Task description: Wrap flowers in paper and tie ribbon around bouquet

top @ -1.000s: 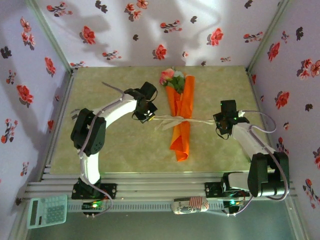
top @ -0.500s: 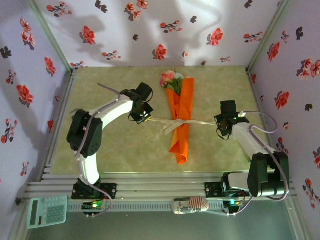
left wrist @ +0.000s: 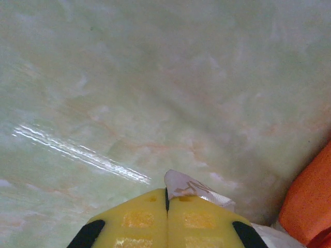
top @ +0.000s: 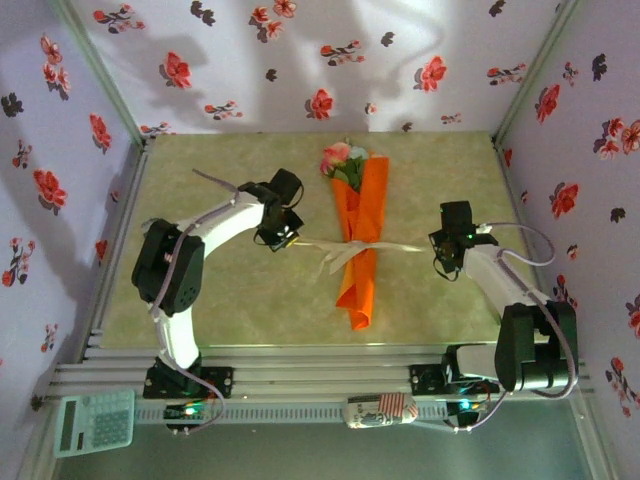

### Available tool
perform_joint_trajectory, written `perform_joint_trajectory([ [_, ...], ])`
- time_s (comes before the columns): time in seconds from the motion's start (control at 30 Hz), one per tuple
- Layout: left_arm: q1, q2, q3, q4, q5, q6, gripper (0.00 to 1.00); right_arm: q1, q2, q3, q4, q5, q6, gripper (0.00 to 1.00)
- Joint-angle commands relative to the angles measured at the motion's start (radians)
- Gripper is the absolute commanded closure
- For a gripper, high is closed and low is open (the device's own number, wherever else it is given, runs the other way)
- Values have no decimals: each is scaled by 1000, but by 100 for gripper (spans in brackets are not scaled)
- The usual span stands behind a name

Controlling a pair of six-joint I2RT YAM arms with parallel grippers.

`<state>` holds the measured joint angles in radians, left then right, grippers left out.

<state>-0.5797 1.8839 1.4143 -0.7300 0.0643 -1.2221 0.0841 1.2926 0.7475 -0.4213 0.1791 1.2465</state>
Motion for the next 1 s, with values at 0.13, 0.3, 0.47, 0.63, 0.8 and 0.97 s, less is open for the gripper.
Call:
perform_joint_trajectory([
  [0.13, 51, -45, -17, -55, -73, 32, 100, -36, 10, 17, -31, 93, -32, 100],
  [0.3, 49, -32, -7, -31, -26, 26, 100, -34, 18, 18, -26, 59, -28, 100],
  [0.47, 38, -55, 28, -74, -36, 10, 69, -31, 10, 37, -94, -39, 29, 85],
  [0.63, 27, -105, 37, -101, -47, -14, 62, 26, -49, 30, -143, -160, 167, 53],
  [0.8, 6, -137, -29, -41, 51, -116, 57, 143, -103, -38, -36, -241, 361, 43],
  [0.97, -27, -160, -186, 192, 160, -351, 41, 216, -53, -103, 193, -297, 506, 39],
])
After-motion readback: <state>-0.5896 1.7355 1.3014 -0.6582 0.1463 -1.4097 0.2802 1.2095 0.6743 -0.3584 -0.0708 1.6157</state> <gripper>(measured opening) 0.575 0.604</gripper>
